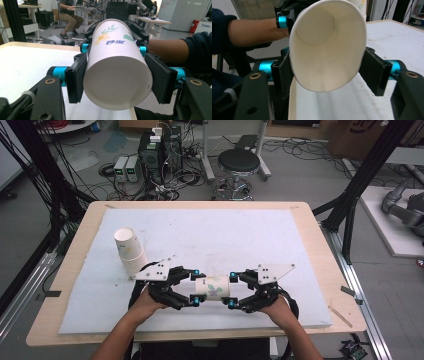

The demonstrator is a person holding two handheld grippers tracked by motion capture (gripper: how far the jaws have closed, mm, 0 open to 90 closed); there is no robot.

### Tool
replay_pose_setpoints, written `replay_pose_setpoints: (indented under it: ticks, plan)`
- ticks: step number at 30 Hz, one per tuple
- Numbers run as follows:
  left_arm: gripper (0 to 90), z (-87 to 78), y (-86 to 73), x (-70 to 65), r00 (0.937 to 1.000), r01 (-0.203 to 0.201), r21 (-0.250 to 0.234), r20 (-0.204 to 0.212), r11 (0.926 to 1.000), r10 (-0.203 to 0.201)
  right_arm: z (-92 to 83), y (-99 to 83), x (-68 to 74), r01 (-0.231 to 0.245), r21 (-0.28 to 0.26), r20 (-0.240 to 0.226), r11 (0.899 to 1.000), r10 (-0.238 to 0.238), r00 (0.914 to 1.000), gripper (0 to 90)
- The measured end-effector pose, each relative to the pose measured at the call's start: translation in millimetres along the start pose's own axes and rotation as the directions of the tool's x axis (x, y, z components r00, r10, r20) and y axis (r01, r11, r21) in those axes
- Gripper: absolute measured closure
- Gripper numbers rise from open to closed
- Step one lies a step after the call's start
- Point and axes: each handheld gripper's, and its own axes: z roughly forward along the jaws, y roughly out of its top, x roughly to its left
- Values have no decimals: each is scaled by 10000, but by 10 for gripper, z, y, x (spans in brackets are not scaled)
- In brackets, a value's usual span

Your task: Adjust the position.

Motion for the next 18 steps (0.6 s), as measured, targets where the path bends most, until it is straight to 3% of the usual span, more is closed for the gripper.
replay_pose_setpoints:
  ticks: [1, 2, 3, 4, 8, 9, 12, 13, 14, 15, 16, 17, 18]
  plan:
    - [369, 5, -5, -5, 10000, 58, -13, -54, 10000, -58, 0, 0, 0, 0, 0, 0, 10000, 0, 10000, 350]
    - [287, 15, -5, -12, 9998, 100, 72, -175, 9999, -99, -10, 12, -3, -108, 29, -69, 9999, 108, 9999, 351]
    - [287, 30, 0, -18, 9992, 216, 265, -343, 9994, -207, -10, 12, -3, -108, 29, -69, 9999, 108, 9999, 351]
    - [153, 50, 14, -26, 9971, 452, 632, -643, 9970, -411, -26, 27, -8, -174, 75, -100, 9998, 175, 9998, 350]
    - [148, 44, 49, -34, 9956, 288, 1058, -916, 9940, -191, -55, 95, -11, -50, 583, 159, 9983, 41, 9999, 349]
    - [148, 36, 84, -35, 9936, 175, 1342, -1133, 9908, -22, -57, 157, -13, 165, 1094, 406, 9939, -210, 9990, 347]
    - [148, 32, 119, -30, 9918, 36, 1716, -1265, 9852, 184, -33, 246, -28, 258, 1772, 536, 9838, -358, 9979, 347]
    - [148, 30, 149, -21, 9904, -65, 2070, -1337, 9783, 349, -21, 275, -30, 265, 1936, 574, 9807, -383, 9976, 347]
    - [148, 30, 149, -21, 9904, -65, 2070, -1337, 9783, 349, -12, 306, -32, 320, 2162, 636, 9758, -468, 9969, 346]
    - [149, 32, 172, -19, 9885, -72, 2324, -1456, 9726, 421, -3, 339, -40, 457, 2420, 636, 9692, -629, 9960, 347]
    - [149, 32, 172, -19, 9885, -72, 2324, -1456, 9726, 421, -3, 339, -40, 457, 2420, 636, 9692, -629, 9960, 347]
    - [149, 31, 179, -17, 9877, -95, 2445, -1489, 9696, 472, 9, 372, -47, 556, 2653, 640, 9626, -752, 9951, 346]
    - [149, 30, 198, -8, 9860, -122, 2791, -1563, 9602, 579, 35, 444, -55, 668, 3094, 706, 9486, -930, 9932, 346]
